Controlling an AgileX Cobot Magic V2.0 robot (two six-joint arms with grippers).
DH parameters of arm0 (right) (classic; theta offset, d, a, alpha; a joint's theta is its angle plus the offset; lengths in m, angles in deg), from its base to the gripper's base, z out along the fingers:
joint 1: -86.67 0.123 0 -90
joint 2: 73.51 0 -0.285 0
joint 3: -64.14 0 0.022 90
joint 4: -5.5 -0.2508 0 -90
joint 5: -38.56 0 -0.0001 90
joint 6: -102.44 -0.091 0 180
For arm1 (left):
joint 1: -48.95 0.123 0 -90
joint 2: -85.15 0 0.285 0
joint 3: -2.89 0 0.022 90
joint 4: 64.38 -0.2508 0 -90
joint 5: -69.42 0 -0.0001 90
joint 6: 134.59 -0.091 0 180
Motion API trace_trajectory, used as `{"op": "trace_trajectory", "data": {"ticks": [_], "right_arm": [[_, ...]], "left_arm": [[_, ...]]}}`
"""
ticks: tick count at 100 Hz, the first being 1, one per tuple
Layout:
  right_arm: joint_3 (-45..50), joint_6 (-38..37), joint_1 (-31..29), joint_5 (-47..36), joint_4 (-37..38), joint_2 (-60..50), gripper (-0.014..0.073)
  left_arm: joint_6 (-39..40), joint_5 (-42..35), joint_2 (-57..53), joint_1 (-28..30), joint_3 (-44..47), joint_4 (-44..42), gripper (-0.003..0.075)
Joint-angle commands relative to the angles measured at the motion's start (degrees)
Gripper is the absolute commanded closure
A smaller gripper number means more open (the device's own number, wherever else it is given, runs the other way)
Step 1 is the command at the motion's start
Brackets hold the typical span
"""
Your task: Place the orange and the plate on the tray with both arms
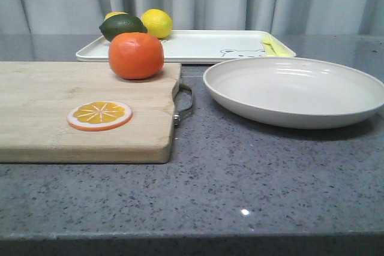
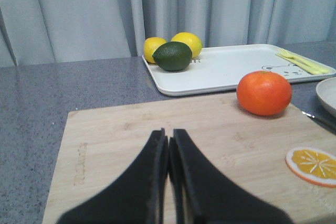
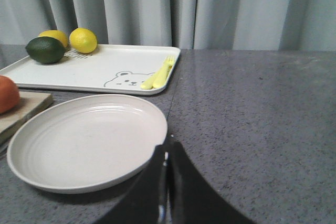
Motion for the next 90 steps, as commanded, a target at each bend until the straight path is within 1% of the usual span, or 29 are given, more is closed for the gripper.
{"op": "trace_trajectory", "data": {"ticks": [1, 9, 23, 31, 42, 57, 76, 83, 90], "right_arm": [[-6.0, 0.0, 0.0, 2.8, -3.4, 3.3, 0.0661], [-9.8, 0.0, 0.0, 6.6, -5.6, 5.9, 0.0661], [-15.2, 0.0, 0.0, 11.3, -8.1, 11.0, 0.0661], [-17.5, 0.0, 0.0, 12.6, -8.6, 13.7, 0.0661], [-19.7, 0.0, 0.0, 12.7, -9.1, 16.2, 0.0661], [-20.1, 0.0, 0.0, 11.2, -12.8, 16.8, 0.0661], [-20.0, 0.0, 0.0, 11.0, -13.5, 16.8, 0.0657], [-20.0, 0.0, 0.0, 11.5, -13.5, 16.8, 0.0621], [-20.0, 0.0, 0.0, 11.6, -13.5, 16.8, 0.053]], "left_arm": [[0.7, -3.4, 4.7, 0.1, -5.2, 1.0, 0.0739], [0.7, -1.8, 8.5, 0.1, -8.6, 1.4, 0.0739], [0.7, 4.2, 15.8, 0.1, -15.8, 5.0, 0.0739], [0.7, 6.5, 19.6, 0.1, -19.5, 8.1, 0.0739], [0.7, 7.9, 23.8, 0.1, -23.4, 12.1, 0.0739], [0.7, 7.3, 26.0, 0.1, -25.0, 12.3, 0.0739], [-0.1, 7.9, 26.0, 0.1, -24.8, 12.3, 0.0739], [-0.1, 8.0, 26.0, 0.1, -24.8, 12.3, 0.0733], [-0.1, 8.0, 26.0, 0.1, -24.8, 12.3, 0.069]]}}
